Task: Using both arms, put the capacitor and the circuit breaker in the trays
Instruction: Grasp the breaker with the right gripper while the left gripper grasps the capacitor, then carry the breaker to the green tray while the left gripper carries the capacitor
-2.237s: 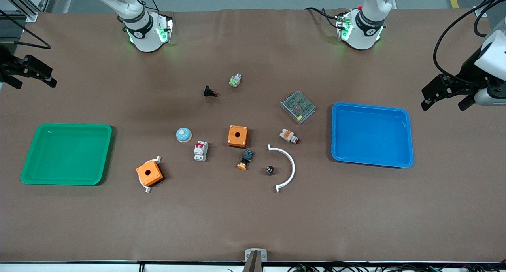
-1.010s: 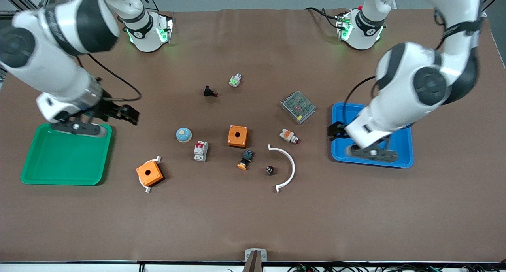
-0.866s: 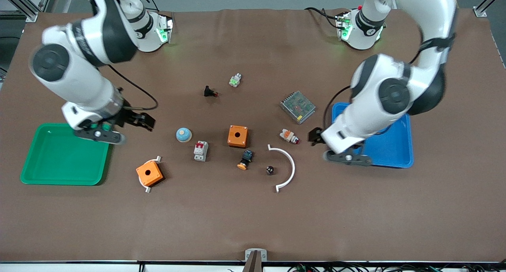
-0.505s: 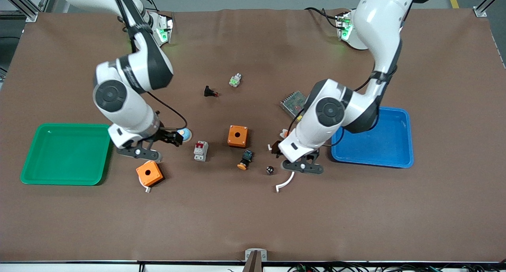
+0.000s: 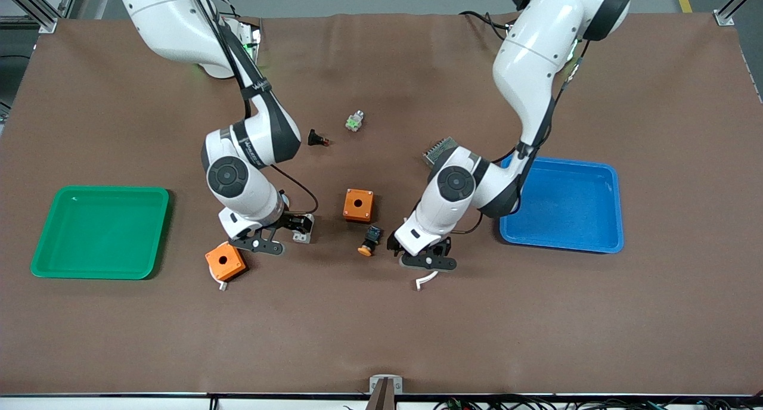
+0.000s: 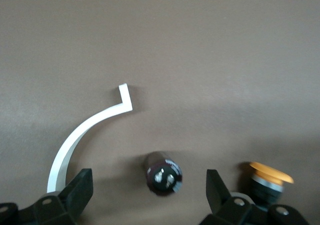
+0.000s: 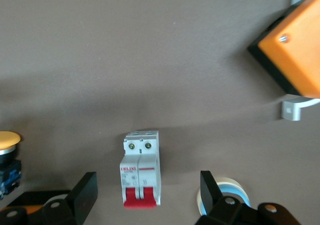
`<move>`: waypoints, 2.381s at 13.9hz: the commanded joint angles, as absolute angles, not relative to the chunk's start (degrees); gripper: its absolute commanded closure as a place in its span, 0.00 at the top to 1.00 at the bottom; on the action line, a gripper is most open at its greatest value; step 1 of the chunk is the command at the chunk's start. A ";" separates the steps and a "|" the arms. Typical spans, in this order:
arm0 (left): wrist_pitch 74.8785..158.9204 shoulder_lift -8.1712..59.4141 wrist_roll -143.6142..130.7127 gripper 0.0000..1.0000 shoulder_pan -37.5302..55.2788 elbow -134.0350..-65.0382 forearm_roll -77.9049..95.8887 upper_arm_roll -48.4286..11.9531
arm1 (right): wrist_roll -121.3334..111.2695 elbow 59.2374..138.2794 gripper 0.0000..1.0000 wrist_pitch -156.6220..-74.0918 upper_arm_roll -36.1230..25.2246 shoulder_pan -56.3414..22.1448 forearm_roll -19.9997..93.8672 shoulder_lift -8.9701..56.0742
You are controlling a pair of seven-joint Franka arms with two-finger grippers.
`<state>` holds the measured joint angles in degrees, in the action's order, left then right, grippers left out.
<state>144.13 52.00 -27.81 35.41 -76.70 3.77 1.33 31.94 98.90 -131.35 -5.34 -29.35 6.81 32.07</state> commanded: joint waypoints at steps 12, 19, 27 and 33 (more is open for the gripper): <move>141.87 54.14 -30.76 0.42 39.46 -73.65 2.55 4.57 | 28.39 97.65 0.04 -131.86 -6.06 -30.50 7.82 34.99; 133.90 48.98 -34.00 0.02 38.67 -73.74 2.73 5.01 | 9.37 96.77 0.03 -111.73 -6.24 -17.51 7.82 20.40; 119.01 29.64 -26.15 0.00 23.23 -90.32 4.57 4.75 | -23.54 99.74 0.03 -114.23 -6.50 4.99 0.29 18.54; 116.28 23.56 -14.61 0.00 13.37 -103.60 7.21 3.69 | -37.68 106.70 0.04 -132.18 -6.33 13.18 -0.18 24.94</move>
<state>116.13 27.89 -17.63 15.01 -97.29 6.27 4.50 -34.19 106.37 -129.64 -7.70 10.74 0.80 22.49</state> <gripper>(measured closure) 0.656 0.599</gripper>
